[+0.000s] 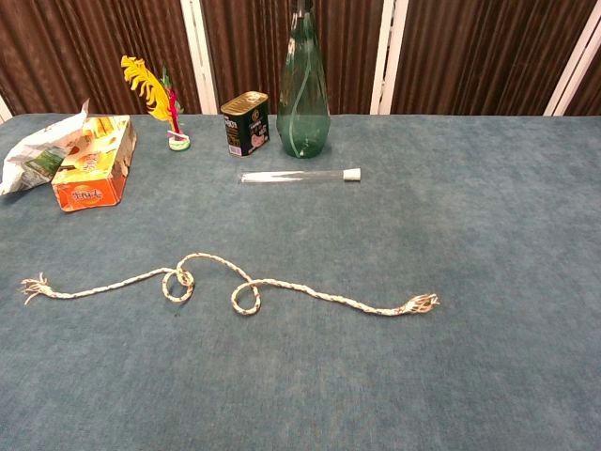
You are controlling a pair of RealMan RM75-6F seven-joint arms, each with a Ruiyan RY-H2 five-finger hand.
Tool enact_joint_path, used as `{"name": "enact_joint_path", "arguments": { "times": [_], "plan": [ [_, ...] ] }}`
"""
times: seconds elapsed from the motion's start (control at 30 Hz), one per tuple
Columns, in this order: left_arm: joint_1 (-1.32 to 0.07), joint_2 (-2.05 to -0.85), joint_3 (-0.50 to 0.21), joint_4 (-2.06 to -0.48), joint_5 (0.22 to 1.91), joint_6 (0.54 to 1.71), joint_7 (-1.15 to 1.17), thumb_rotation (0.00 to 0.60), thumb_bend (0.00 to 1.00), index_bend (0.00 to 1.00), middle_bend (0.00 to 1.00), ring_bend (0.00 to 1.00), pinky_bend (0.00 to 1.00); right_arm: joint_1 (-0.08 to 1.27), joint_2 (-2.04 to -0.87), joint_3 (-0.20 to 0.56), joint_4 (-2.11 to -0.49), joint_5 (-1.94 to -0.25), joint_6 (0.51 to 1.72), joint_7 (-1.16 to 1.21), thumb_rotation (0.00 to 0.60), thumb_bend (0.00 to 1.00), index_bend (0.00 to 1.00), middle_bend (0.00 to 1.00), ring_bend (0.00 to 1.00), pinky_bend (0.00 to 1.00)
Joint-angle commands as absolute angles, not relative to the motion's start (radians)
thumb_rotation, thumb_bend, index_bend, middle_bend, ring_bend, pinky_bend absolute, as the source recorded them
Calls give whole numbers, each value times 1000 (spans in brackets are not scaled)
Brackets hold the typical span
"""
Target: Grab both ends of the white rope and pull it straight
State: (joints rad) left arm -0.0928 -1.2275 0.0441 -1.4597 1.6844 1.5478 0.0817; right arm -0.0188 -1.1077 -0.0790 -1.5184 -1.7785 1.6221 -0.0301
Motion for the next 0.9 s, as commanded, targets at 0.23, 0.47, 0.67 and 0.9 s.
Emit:
{"name": "enact_joint_path", "arguments": {
  "times": [0.23, 0.47, 0.67, 0.9],
  "plan": [
    [-117, -1272, 44, -1443, 1680, 1496, 94, 600, 397, 0, 0, 0, 3, -8, -1115, -75, -1518, -1767, 1595, -46, 600, 270, 0, 0, 0, 0],
    [-189, -1380, 24, -1375, 1621, 1341, 137, 600, 402, 183, 0, 0, 10, 3, -1124, -73, -1531, -1774, 1576, -96, 600, 270, 0, 0, 0, 0],
    [-239, -1467, 10, -1273, 1615, 1287, 103, 600, 401, 328, 0, 0, 9, 14, -1134, -80, -1549, -1785, 1547, -139, 600, 270, 0, 0, 0, 0],
    [-278, -1532, -2, -1161, 1588, 1237, 73, 600, 405, 372, 0, 0, 10, 17, -1141, -83, -1546, -1770, 1527, -143, 600, 270, 0, 0, 0, 0]
  ]
}}
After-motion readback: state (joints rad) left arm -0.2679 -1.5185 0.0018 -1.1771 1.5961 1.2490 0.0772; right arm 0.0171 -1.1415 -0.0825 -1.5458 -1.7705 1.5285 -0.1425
